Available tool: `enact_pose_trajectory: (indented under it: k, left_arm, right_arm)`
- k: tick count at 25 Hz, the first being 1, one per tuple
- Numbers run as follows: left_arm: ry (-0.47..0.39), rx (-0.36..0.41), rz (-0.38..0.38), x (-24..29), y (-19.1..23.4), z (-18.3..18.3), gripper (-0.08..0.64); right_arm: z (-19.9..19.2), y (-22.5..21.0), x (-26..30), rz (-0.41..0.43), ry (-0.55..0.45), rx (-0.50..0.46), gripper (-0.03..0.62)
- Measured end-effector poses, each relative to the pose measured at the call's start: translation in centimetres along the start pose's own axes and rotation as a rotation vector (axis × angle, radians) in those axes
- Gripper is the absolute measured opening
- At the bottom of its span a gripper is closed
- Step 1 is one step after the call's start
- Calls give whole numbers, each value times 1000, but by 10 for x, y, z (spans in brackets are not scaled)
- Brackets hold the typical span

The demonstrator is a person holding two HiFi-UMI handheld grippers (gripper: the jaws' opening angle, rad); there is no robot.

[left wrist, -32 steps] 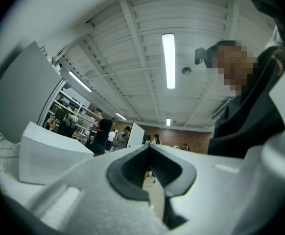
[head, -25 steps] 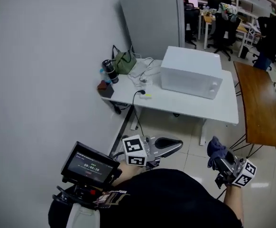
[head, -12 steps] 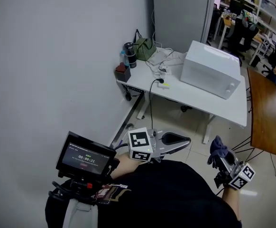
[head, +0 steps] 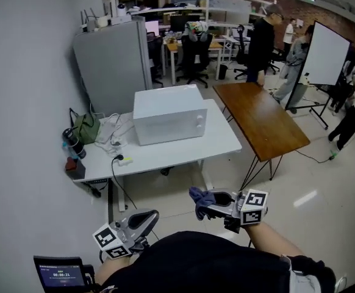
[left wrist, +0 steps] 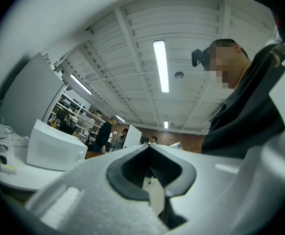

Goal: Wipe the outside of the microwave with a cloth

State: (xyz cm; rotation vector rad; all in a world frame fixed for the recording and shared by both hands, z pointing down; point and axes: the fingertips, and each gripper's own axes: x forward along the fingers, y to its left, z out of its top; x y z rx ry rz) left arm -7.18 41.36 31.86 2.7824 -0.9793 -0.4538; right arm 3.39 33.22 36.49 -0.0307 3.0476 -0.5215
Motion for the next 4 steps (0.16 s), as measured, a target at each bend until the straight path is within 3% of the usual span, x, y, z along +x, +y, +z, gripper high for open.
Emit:
enact_pose_trajectory:
  k: [4]
  left_arm:
    - [-7,-4,-26,-1,-11,-1,5]
  right_arm:
    - [0,17,-9,-18,-1,2,137]
